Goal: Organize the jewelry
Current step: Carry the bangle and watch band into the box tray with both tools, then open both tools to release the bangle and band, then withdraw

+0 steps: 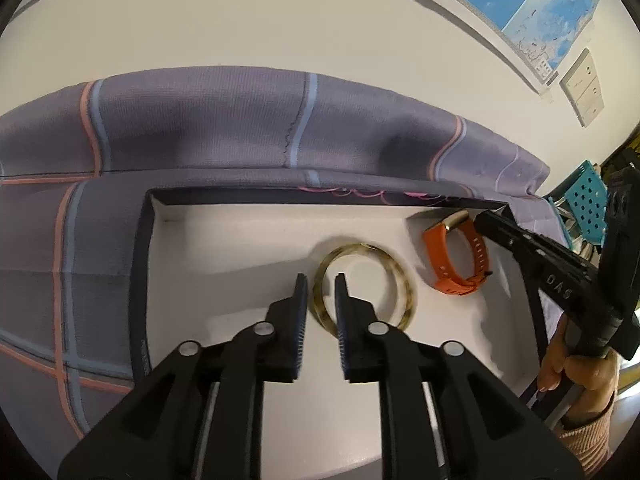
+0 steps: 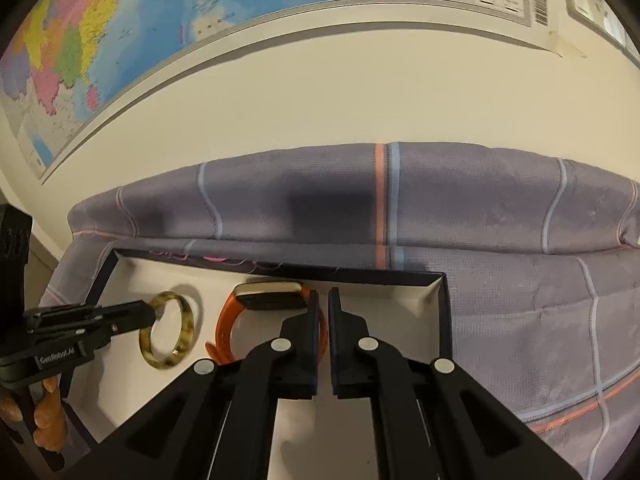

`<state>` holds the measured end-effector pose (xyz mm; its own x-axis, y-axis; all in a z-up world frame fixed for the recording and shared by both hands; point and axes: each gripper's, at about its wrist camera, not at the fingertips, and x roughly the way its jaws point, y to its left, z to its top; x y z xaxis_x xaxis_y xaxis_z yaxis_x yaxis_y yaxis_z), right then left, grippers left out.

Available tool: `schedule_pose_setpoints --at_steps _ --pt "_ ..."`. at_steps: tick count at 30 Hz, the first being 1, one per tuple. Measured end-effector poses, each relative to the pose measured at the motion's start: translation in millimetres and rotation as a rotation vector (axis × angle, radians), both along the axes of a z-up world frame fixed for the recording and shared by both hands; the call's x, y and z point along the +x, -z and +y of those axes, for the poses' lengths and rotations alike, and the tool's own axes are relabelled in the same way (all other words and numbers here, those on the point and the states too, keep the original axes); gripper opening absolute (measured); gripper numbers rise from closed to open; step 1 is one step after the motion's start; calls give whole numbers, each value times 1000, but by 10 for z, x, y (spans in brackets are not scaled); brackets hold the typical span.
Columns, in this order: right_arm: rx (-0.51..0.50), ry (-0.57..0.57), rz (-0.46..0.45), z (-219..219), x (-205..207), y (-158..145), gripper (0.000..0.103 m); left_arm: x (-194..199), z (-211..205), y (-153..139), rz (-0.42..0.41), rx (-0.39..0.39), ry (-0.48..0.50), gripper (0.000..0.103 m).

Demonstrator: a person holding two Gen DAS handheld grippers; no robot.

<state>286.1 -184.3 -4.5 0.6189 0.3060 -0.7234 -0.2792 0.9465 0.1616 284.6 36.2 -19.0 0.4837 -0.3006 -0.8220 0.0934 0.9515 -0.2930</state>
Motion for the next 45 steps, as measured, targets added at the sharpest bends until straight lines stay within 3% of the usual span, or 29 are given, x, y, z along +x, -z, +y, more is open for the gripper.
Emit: schedule_pose_setpoints --at_steps 15,18,22,28,37,39,45 --pt "102 -43 -83 -100 -2 -136 8 -394 77 -3 -25 1 17 25" --pt "112 -60 -76 -114 -53 -147 16 -472 76 -37 -48 9 14 27" --pt "102 -141 -101 -118 -392 -281 27 -661 71 -184 -115 19 20 32" --pt "20 -334 -126 -99 -1188 -363 33 -1145 -91 -421 -216 69 93 40" --pt "-62 -525 -94 -13 -2162 -142 34 -1830 -124 -344 -246 102 122 61" --pt "-85 -546 -96 32 -2271 -78 38 -1976 -75 -292 -240 106 102 69" --pt "-150 -595 -137 267 -2505 44 47 -2299 102 -224 -236 93 35 76"
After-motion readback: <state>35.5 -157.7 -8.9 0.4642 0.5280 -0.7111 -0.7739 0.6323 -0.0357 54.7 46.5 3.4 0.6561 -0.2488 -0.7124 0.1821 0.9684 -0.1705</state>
